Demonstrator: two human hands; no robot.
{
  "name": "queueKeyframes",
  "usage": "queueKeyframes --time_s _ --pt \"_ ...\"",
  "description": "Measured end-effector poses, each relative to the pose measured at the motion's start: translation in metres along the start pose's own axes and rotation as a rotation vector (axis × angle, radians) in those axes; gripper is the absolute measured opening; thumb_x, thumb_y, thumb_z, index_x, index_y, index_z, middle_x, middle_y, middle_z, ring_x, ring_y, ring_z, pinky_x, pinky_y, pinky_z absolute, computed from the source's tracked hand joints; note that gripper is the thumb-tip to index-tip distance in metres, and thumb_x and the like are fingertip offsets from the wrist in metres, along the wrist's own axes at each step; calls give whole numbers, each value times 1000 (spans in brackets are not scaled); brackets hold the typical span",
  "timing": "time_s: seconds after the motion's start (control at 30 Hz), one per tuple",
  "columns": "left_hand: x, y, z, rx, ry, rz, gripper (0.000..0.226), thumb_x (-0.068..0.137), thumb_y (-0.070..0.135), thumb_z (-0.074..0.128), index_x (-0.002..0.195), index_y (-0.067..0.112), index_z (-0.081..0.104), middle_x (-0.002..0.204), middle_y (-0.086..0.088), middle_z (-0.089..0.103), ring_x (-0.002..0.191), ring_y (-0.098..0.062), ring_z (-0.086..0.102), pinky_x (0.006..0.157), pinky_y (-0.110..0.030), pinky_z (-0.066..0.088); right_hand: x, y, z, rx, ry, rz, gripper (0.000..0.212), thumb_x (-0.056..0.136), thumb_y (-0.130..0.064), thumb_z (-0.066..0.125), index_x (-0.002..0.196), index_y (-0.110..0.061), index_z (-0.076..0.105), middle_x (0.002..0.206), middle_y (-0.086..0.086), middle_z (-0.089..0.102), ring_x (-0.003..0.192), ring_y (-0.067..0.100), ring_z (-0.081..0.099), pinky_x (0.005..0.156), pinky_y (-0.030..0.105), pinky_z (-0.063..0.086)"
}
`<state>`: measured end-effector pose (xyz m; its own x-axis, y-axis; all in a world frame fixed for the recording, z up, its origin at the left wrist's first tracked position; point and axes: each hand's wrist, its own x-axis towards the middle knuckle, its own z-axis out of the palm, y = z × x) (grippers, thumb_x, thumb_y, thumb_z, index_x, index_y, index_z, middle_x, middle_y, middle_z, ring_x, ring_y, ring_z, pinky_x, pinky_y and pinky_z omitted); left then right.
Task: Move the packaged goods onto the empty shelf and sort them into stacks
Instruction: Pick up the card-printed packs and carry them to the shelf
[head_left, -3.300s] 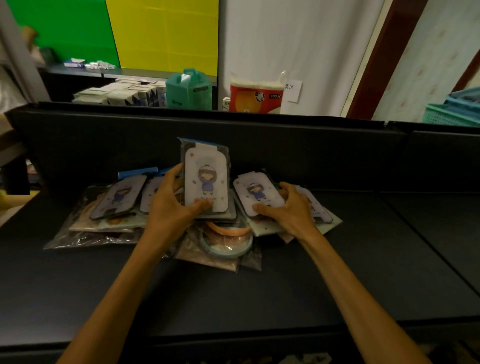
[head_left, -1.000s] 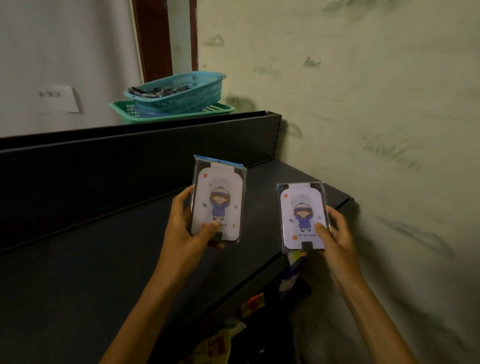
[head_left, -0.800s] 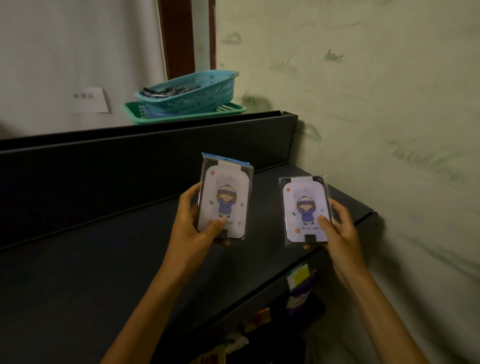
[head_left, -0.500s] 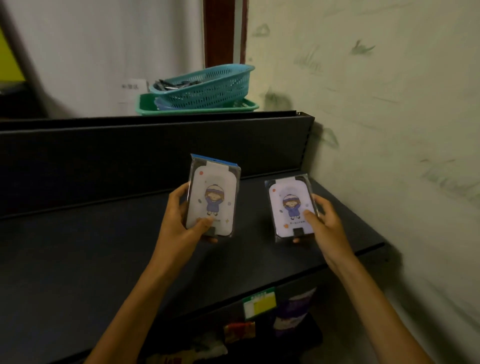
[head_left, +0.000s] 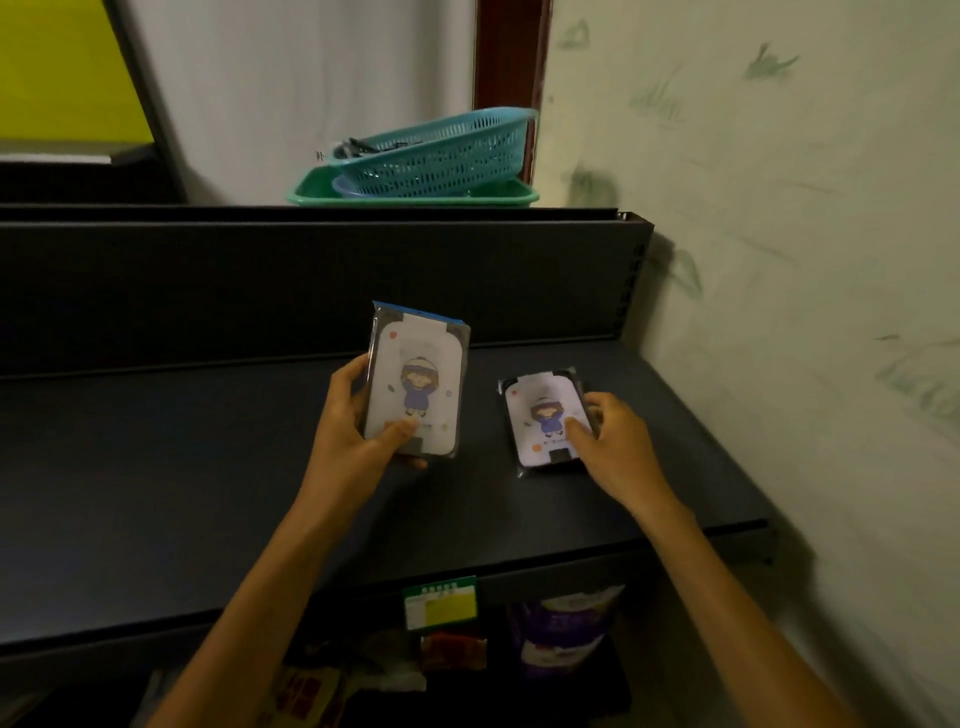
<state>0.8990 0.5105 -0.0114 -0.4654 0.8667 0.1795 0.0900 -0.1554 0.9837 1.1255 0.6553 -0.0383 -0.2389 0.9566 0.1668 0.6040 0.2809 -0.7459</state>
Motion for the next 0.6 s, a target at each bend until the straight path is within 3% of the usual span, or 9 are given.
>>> queueKeyframes --time_s 0.2,0.4,0.6 --pt "4 -2 22 -13 -7 -61 71 82 0 64 138 28 31 126 0 55 103 -22 64 61 -34 59 9 13 -23 -330 50 -187 41 92 -32 56 130 -18 52 132 3 51 120 21 47 101 36 39" --pt "13 -3 68 -20 -40 -171 71 80 -1 67 135 27 33 123 -1 54 92 -16 63 56 -26 57 12 25 -39 -484 -8 -249 38 92 -36 53 128 -21 53 131 1 54 121 21 46 103 35 32" --pt "23 -7 109 9 -114 -298 67 80 2 70 133 23 34 126 -8 56 84 -18 68 59 -30 59 14 29 -49 -487 8 -252 39 92 -36 54 128 -21 54 132 1 55 123 21 46 104 35 30"
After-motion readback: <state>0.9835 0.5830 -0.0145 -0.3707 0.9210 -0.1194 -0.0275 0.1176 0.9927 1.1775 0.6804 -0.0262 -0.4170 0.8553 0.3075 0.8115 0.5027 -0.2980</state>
